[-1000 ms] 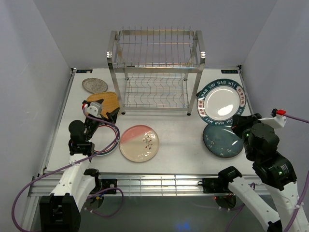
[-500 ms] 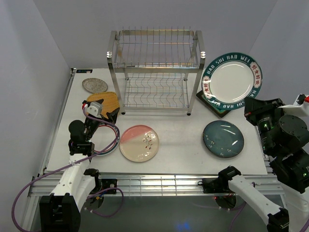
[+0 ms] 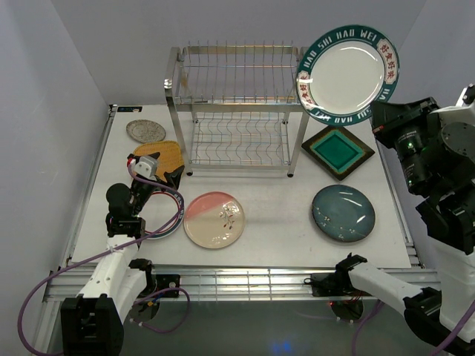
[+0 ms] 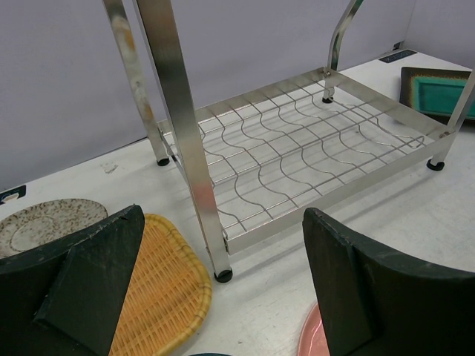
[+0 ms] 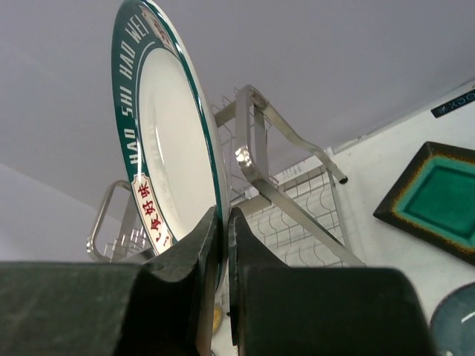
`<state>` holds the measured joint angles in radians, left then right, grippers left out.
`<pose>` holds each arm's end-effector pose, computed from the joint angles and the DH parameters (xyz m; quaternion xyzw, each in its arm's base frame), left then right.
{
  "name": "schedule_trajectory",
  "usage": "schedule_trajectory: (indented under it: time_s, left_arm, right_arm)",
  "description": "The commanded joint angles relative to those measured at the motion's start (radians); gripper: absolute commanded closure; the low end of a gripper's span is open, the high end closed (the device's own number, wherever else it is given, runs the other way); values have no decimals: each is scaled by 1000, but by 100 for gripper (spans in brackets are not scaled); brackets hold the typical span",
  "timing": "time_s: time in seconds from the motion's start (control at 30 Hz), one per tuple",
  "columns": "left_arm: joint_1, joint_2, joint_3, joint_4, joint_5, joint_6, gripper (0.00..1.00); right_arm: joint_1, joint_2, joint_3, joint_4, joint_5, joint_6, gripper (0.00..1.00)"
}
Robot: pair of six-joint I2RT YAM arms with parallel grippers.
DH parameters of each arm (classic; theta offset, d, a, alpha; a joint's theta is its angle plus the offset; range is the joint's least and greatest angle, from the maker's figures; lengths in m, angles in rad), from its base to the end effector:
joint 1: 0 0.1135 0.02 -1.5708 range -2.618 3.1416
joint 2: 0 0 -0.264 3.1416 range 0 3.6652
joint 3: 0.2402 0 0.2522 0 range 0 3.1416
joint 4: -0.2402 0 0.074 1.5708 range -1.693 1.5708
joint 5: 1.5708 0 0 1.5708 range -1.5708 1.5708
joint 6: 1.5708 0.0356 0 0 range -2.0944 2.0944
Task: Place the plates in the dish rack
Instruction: Insert the plate into the dish rack.
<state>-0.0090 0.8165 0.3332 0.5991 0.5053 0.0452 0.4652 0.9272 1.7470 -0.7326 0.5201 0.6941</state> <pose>0.1883 -0.0189 0.2573 0.2041 0.6386 -0.1531 0.7260 0.0878 0.0243 0.5538 0.2629 0.6270 0.2449 0.6912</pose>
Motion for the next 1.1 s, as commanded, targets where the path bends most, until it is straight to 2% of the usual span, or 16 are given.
schedule_trajectory:
  time_s: [0.0,0.13,0.37,0.47,0.6,0.8,1.03,1.07]
  left_arm:
    - [-2,3,0,2,2,5,2]
    - [-3,12,3,1,-4,7,2]
    - [-2,12,3,1,6,1,2]
    - [-2,10,1,1,9,-2,2]
    - [-2,-4,-2,1,15,-10,2]
    - [-2,-8,6,-1,21,-28,2]
    - [-2,-14,12,-12,18,-36,2]
    - [-2,-13,13,-13,16,-36,2]
  right_arm:
    - [1,73,129,122,0,-30,92]
    - [1,177,284,111,24,-54,92]
    - [3,355,457,144,58,-103,92]
    - [4,354,425,195,78,-111,92]
    - [4,334,280,341,110,-139,92]
    - [18,371,214,478,204,-238,92]
    - [124,470,269,619,372,-442,92]
    - [150,496,284,645,401,-521,92]
